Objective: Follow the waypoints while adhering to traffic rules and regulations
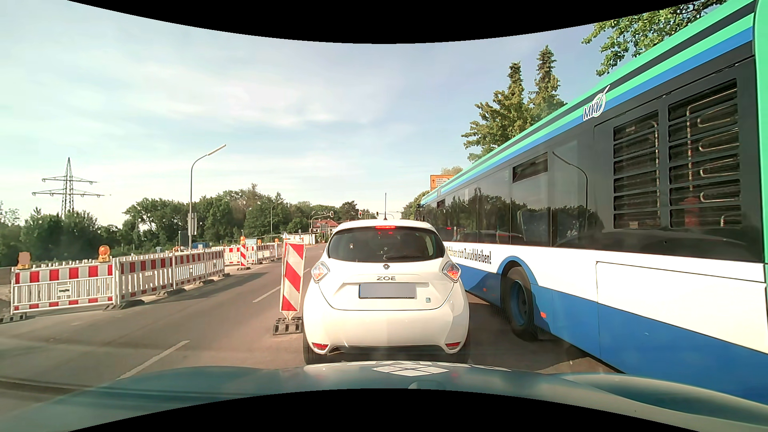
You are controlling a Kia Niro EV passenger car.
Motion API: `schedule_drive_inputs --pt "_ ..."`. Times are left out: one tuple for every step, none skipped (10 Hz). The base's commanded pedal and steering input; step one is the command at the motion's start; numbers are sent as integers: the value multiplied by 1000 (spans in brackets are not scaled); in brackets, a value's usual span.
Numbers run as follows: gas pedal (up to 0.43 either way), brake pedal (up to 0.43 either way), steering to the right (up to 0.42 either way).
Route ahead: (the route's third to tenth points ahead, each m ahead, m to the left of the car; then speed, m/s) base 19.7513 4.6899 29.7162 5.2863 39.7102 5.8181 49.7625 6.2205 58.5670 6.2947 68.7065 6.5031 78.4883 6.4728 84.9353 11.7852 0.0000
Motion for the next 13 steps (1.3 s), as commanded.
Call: schedule_drive_inputs --pt "0 268 -15" --pt "0 268 -14" --pt "0 268 -15" --pt "0 268 -15" --pt "0 268 -14" --pt "0 268 -15" --pt "0 268 -14" --pt "0 268 -14" --pt "0 268 -14" --pt "0 268 -15" --pt "0 268 -15" --pt "0 268 -15" --pt "0 268 -14"
